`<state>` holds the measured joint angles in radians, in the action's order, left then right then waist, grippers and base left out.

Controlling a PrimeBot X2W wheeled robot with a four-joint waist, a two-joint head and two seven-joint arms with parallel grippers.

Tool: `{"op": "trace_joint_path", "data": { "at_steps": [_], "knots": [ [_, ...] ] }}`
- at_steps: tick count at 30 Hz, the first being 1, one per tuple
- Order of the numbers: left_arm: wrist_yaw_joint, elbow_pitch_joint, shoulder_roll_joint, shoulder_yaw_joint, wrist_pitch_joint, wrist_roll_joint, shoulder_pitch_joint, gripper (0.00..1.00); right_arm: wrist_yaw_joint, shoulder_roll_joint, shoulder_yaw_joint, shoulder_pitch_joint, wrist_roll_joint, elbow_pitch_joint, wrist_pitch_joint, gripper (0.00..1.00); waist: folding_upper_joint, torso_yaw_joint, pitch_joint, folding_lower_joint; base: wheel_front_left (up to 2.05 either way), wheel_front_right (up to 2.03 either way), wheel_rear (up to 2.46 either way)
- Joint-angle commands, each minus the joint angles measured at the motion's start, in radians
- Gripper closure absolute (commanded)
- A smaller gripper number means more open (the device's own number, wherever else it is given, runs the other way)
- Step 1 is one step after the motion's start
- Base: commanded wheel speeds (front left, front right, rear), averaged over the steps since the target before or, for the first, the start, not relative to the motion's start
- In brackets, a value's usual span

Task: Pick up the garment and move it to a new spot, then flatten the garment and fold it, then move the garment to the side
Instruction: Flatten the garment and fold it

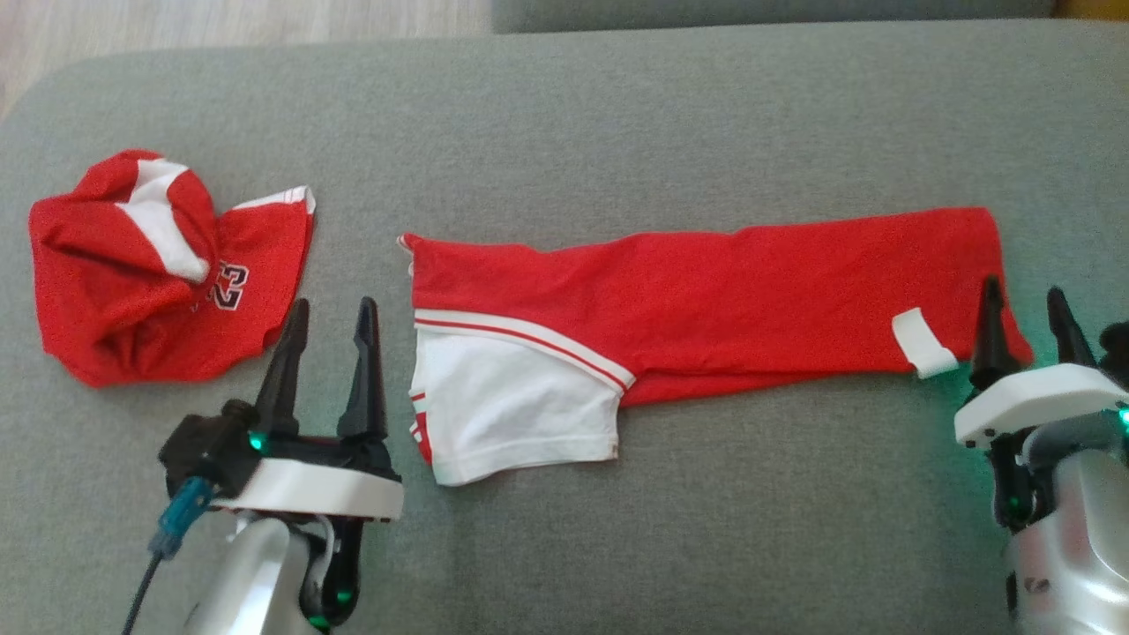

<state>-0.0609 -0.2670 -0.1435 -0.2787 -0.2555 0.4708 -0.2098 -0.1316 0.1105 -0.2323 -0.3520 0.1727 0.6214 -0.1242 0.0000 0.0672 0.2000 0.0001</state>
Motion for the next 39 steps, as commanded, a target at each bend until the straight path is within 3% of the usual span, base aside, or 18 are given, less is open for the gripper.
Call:
{"op": "trace_joint_path", "data": {
  "at_steps": [1, 7, 12, 13, 14, 15, 23, 33, 39],
  "knots": [
    [-0.009, 0.013, -0.002, 0.044, -0.006, -0.017, -0.042, 0.0, 0.001, -0.012, -0.012, -0.036, -0.011, -0.007, 0.007, 0.0, 0.0, 0.014, 0.015, -0.0001, 0.0, 0.0, 0.0],
    [-0.036, -0.011, 0.026, 0.058, -0.006, -0.05, -0.061, 0.0, 0.001, -0.044, -0.097, -0.066, -0.047, 0.06, 0.044, 0.0, 0.0, 0.027, 0.037, -0.0001, 0.0, 0.0, 0.0],
    [-0.05, -0.021, 0.039, 0.072, -0.006, -0.068, -0.071, 0.0, 0.001, -0.055, -0.107, -0.086, -0.055, 0.089, 0.073, 0.0, 0.0, 0.026, 0.049, -0.0001, 0.0, 0.0, 0.0],
    [-0.052, -0.023, 0.041, 0.075, -0.006, -0.071, -0.072, 0.0, 0.001, -0.056, -0.104, -0.089, -0.052, 0.093, 0.078, 0.13, 0.0, 0.025, 0.05, -0.0001, 0.0, 0.0, 0.0],
    [-0.054, -0.025, 0.042, 0.078, -0.006, -0.074, -0.074, 0.0, 0.001, -0.056, -0.102, -0.091, -0.049, 0.095, 0.079, 0.8, 0.0, 0.024, 0.051, -0.0001, 0.0, 0.0, 0.0],
    [-0.055, -0.027, 0.043, 0.081, -0.006, -0.077, -0.075, 0.0, 0.001, -0.057, -0.1, -0.093, -0.048, 0.097, 0.079, 1.0, 0.0, 0.023, 0.051, -0.0001, 0.0, 0.0, 0.0],
    [-0.063, -0.039, 0.049, 0.102, -0.006, -0.091, -0.07, 0.0, 0.001, -0.044, -0.13, -0.105, -0.05, 0.093, 0.074, 1.0, 0.0, 0.007, 0.03, -0.0001, 0.0, 0.0, 0.0],
    [-0.068, -0.04, 0.058, 0.099, -0.006, -0.103, -0.048, 0.0, 0.001, 0.094, -0.272, -0.126, -0.152, 0.105, 0.055, 1.0, 0.0, -0.012, -0.026, -0.0001, 0.0, 0.0, 0.0],
    [-0.069, -0.033, 0.06, 0.086, -0.006, -0.105, -0.021, 0.0, 0.001, 0.058, -0.254, -0.153, -0.176, 0.082, 0.045, 1.0, 0.0, -0.022, -0.076, -0.0001, 0.0, 0.0, 0.0]
  ]
}}
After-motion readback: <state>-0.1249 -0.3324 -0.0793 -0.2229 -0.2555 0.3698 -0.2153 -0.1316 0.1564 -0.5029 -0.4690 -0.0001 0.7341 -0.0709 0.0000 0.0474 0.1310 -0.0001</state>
